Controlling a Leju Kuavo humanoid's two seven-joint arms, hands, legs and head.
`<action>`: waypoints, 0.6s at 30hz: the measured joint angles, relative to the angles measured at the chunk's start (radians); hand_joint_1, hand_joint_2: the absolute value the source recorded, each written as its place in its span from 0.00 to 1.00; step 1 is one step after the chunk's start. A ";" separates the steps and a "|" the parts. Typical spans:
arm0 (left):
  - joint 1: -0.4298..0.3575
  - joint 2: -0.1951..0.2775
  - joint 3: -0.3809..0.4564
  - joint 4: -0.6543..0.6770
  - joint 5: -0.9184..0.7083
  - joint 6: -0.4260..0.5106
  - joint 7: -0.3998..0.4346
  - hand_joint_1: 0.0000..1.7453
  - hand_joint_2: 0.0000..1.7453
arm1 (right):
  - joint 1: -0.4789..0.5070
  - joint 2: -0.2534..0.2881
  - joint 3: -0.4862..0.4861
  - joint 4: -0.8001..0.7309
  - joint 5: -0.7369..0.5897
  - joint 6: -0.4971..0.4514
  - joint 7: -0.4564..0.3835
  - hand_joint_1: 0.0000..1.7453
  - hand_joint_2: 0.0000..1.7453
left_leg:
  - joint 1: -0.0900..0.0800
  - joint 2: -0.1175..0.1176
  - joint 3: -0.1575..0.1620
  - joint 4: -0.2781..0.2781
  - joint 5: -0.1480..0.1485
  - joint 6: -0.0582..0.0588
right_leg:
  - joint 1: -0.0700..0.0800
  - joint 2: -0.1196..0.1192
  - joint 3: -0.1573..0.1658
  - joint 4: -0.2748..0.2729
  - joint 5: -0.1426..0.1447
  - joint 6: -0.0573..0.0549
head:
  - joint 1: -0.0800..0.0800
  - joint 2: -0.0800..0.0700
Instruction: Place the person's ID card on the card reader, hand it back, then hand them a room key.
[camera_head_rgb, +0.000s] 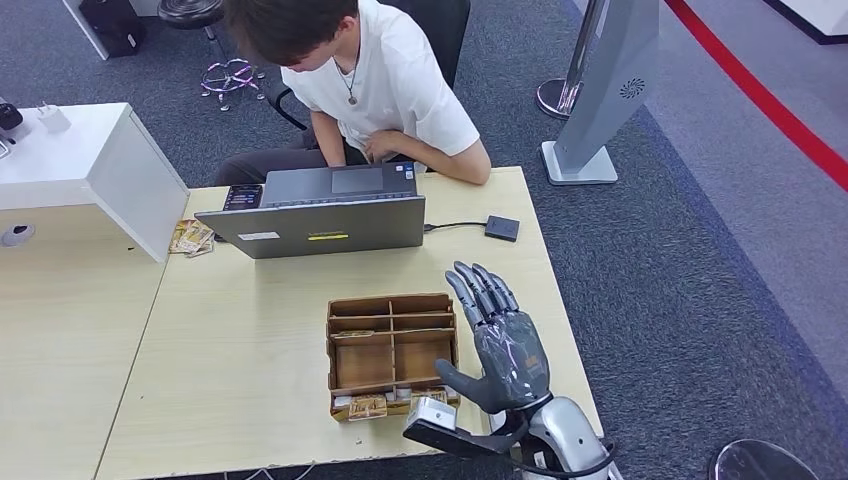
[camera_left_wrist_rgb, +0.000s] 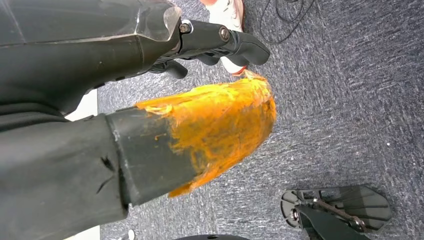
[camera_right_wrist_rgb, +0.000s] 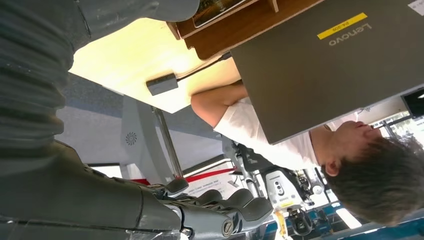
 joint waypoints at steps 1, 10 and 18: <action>0.000 0.000 0.000 0.000 0.000 0.000 0.000 0.00 0.00 | -0.002 -0.001 0.003 0.002 0.003 0.000 0.002 0.00 1.00 | 0.000 0.000 0.000 0.000 0.000 0.000 | 0.000 0.000 0.000 0.000 0.000 0.000 | 0.000 0.000; 0.000 0.000 0.000 0.000 -0.012 -0.003 0.006 0.00 0.00 | -0.060 -0.003 0.042 0.135 0.147 -0.014 0.098 0.00 1.00 | 0.000 0.000 0.000 0.000 0.000 0.000 | 0.000 0.000 0.000 0.000 0.000 0.000 | 0.000 0.000; -0.002 -0.001 0.000 0.000 -0.011 -0.004 -0.002 0.00 0.00 | -0.088 -0.003 0.063 0.180 0.182 -0.013 0.115 0.00 1.00 | 0.000 0.000 0.000 0.000 0.000 0.000 | 0.000 0.000 0.000 0.000 0.000 0.000 | 0.000 0.000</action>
